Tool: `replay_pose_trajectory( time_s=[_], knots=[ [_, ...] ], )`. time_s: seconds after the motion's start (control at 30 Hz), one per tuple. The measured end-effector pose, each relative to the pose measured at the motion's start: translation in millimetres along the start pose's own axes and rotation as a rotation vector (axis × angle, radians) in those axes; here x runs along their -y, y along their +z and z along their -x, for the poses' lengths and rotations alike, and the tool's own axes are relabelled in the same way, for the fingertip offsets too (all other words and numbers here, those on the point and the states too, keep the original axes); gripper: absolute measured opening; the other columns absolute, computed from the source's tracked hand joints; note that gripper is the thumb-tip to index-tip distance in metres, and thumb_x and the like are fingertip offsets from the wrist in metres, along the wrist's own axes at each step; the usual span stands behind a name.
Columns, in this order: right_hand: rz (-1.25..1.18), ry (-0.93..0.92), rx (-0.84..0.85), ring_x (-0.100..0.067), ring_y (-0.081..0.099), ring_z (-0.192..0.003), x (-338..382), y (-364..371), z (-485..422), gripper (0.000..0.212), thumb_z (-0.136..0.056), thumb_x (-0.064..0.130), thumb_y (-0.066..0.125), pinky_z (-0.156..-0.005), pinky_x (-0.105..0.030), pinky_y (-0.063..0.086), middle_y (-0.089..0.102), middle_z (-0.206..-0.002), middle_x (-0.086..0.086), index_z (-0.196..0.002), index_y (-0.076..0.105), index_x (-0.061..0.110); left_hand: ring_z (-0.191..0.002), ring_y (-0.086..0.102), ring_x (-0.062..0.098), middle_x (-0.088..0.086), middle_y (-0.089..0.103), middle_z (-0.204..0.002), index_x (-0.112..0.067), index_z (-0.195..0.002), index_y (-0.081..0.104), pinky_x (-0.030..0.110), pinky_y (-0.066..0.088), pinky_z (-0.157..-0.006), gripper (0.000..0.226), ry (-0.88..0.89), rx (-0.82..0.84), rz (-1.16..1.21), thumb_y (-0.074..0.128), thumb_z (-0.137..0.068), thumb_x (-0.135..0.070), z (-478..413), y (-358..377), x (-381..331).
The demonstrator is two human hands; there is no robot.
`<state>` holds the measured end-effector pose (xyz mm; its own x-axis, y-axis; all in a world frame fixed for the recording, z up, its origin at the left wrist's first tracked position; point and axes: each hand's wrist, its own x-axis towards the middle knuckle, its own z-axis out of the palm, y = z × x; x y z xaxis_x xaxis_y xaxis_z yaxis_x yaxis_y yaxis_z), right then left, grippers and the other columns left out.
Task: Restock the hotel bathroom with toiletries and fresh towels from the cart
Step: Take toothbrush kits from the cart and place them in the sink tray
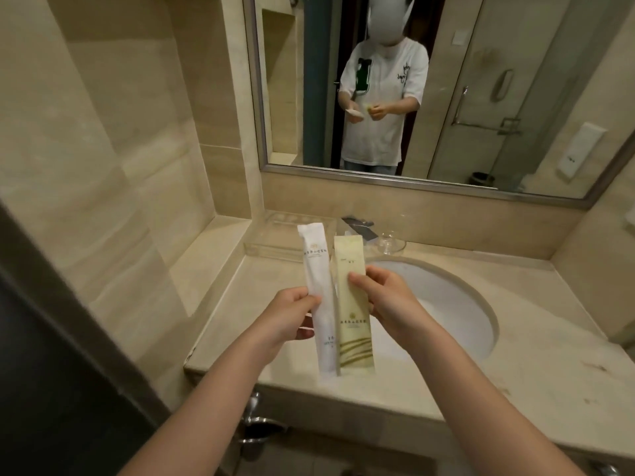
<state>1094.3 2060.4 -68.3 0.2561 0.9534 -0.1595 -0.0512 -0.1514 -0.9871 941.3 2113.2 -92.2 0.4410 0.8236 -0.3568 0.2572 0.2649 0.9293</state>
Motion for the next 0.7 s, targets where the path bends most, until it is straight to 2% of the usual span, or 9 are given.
replay_pose_trajectory(
  time_s=[0.1,0.17,0.23,0.37,0.47,0.57,0.63,0.7],
  knots=[
    [0.054,-0.012,0.013,-0.027,0.064,-0.089,-5.4,-16.3,-52.1,0.015,-0.092,0.015,0.055,-0.077,-0.041,0.047,0.068,-0.102,-0.015,-0.099,0.066,0.007,-0.08,0.061,0.022,0.009,0.065,-0.094,-0.009,-0.103,0.064,0.029,0.05,-0.07,0.03,-0.007,0.03,-0.013,0.037,-0.099,-0.022,-43.8,6.5,-12.6],
    [0.08,-0.009,0.022,-0.027,0.061,-0.085,-7.5,-30.1,-87.0,0.013,-0.091,0.015,0.057,-0.072,-0.038,0.043,0.066,-0.093,-0.016,-0.093,0.063,0.004,-0.075,0.061,0.017,0.007,0.065,-0.092,-0.011,-0.104,0.063,0.023,0.05,-0.061,0.033,-0.027,0.062,0.03,0.035,-0.1,-0.027,-71.2,14.9,-22.7],
    [0.091,0.0,0.034,-0.024,0.058,-0.08,-8.8,-43.4,-118.4,0.011,-0.09,0.015,0.058,-0.067,-0.033,0.041,0.062,-0.088,-0.014,-0.086,0.061,0.006,-0.074,0.062,0.014,0.005,0.066,-0.092,-0.012,-0.109,0.063,0.022,0.05,-0.06,0.033,-0.036,0.1,0.026,0.039,-0.099,-0.031,-98.0,22.3,-32.3],
    [0.117,0.012,0.058,-0.022,0.055,-0.074,-11.2,-58.9,-174.0,0.009,-0.089,0.014,0.06,-0.059,-0.027,0.042,0.06,-0.084,-0.014,-0.082,0.061,0.008,-0.096,0.066,0.022,0.009,0.069,-0.107,-0.011,-0.114,0.061,0.038,0.051,-0.087,0.026,-0.02,0.108,-0.04,0.052,-0.094,-0.024,-148.0,28.8,-44.0],
    [0.126,0.021,0.039,-0.018,0.053,-0.069,-16.0,-58.2,-206.8,0.012,-0.088,0.012,0.063,-0.053,-0.019,0.044,0.056,-0.079,-0.013,-0.076,0.058,0.009,-0.103,0.065,0.023,0.008,0.07,-0.109,-0.017,-0.113,0.062,0.041,0.05,-0.092,0.024,-0.045,0.105,-0.063,0.056,-0.091,-0.022,-177.5,26.4,-44.6],
    [0.131,0.035,0.02,-0.021,0.05,-0.071,-27.0,-51.0,-234.2,0.013,-0.085,0.011,0.065,-0.059,-0.026,0.044,0.05,-0.075,-0.012,-0.078,0.057,0.005,-0.101,0.066,0.021,0.007,0.07,-0.108,-0.016,-0.116,0.06,0.038,0.053,-0.09,0.026,-0.083,0.083,-0.028,0.057,-0.091,-0.019,-202.2,20.3,-38.9],
    [0.131,0.047,-0.015,-0.021,0.052,-0.072,-35.9,-44.3,-249.2,0.013,-0.084,0.011,0.066,-0.064,-0.03,0.046,0.051,-0.074,-0.009,-0.08,0.054,0.008,-0.097,0.067,0.019,0.006,0.071,-0.105,-0.015,-0.115,0.061,0.032,0.055,-0.084,0.025,-0.105,0.069,0.019,0.057,-0.091,-0.016,-215.2,14.2,-31.6],
    [0.125,0.085,-0.019,-0.016,0.059,-0.075,-43.3,-36.4,-259.4,0.015,-0.085,0.012,0.066,-0.067,-0.026,0.05,0.058,-0.082,-0.004,-0.094,0.056,0.009,-0.091,0.069,0.014,0.001,0.073,-0.099,-0.018,-0.113,0.062,0.026,0.054,-0.075,0.023,-0.121,0.068,0.04,0.058,-0.09,-0.015,-227.5,6.5,-24.8]
  ],
)
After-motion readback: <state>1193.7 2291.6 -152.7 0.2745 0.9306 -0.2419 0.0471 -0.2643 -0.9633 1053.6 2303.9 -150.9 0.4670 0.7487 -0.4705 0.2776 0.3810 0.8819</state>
